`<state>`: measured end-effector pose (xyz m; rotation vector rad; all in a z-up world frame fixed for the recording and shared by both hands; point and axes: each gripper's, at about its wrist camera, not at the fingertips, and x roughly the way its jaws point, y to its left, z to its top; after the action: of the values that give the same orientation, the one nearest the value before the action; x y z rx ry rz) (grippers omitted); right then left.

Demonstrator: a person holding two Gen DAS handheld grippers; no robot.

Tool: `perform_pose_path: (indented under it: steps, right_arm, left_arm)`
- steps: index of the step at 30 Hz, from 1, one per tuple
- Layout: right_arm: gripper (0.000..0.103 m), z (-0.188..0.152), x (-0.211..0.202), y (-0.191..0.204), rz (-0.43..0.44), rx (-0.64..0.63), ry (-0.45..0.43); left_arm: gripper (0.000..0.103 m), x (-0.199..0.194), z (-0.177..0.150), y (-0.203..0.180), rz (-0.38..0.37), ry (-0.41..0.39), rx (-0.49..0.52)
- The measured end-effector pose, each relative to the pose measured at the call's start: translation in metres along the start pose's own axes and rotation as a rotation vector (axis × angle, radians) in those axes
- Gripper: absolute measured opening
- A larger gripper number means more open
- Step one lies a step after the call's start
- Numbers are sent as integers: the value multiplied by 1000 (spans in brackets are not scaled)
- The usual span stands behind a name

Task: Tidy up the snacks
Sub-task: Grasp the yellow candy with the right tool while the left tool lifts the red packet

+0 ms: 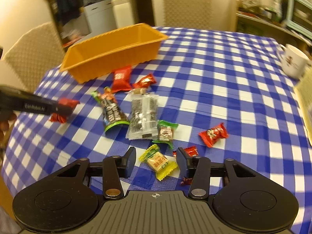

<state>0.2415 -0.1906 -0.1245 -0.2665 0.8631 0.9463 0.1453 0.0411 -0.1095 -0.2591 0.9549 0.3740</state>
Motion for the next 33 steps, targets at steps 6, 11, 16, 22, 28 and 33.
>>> perform_pose_path:
  steps: [6,11,16,22,28,33]
  right_arm:
    - [39,-4,15,5,41,-176,56]
    - [37,-8,22,5,38,-253,69]
    - [34,-9,27,3,43,-287,76]
    - [22,-9,29,7,51,-277,75]
    - [21,-8,25,13,46,-208,81]
    - [20,-2,15,20,63,-114,63]
  left_arm:
    - [25,-9,-5,3,5,-1,-12]
    - [25,-16,-7,4,7,-7,-14]
    - [25,-20,-8,5,6,-12,-18]
    - [25,-22,-9,4,1,-18,-15]
    - [25,-29,-9,4,-3,-24,-13]
    - [25,-38,-9,7,-6,-32,-15]
